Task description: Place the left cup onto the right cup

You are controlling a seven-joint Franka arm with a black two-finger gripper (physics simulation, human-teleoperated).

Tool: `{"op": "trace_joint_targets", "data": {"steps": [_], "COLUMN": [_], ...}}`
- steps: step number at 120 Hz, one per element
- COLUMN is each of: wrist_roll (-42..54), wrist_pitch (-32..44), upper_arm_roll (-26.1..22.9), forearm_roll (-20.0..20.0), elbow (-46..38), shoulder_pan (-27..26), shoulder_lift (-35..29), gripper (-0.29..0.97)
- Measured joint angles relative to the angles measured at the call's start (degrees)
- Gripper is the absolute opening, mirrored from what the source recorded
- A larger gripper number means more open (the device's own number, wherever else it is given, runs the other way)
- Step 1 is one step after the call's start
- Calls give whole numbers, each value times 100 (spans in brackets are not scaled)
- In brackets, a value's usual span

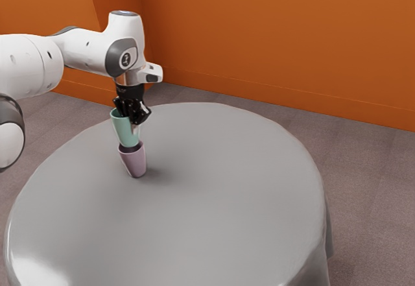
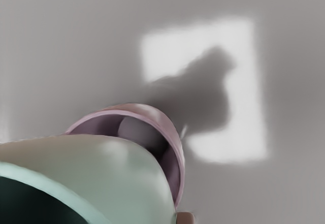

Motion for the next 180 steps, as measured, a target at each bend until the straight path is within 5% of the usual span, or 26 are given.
{"op": "trace_joint_targets", "data": {"steps": [180], "wrist_roll": [-152], "wrist_pitch": [549], "upper_arm_roll": [-18], "forearm_roll": [37], "elbow": [-210], "shoulder_pan": [-42], "shoulder_lift": [217], "gripper": [-10]}}
